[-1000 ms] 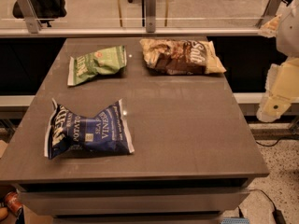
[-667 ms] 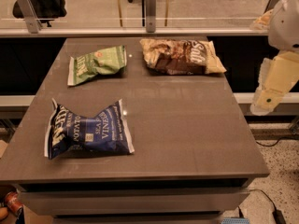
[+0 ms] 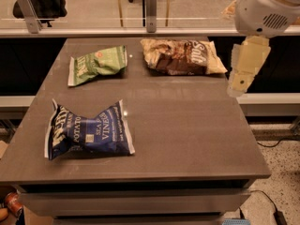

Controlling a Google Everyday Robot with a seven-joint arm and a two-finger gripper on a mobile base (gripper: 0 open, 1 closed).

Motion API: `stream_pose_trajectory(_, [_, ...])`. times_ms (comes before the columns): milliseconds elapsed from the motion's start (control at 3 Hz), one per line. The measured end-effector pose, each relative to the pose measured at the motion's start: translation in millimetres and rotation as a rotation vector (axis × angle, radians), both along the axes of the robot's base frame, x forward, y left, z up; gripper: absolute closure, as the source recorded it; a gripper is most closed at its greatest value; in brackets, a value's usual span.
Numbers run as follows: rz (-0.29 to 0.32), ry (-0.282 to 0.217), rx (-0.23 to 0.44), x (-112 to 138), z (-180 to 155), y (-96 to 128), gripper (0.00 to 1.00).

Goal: Pick green jalapeno chip bag

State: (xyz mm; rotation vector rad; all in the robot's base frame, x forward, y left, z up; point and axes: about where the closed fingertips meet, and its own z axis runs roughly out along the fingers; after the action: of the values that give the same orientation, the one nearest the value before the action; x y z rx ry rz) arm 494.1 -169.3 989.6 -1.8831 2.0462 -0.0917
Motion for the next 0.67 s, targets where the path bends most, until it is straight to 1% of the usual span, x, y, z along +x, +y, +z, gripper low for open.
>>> stream_pose_trajectory(667, [0.123, 0.000, -0.032, 46, -17, 59, 0.00])
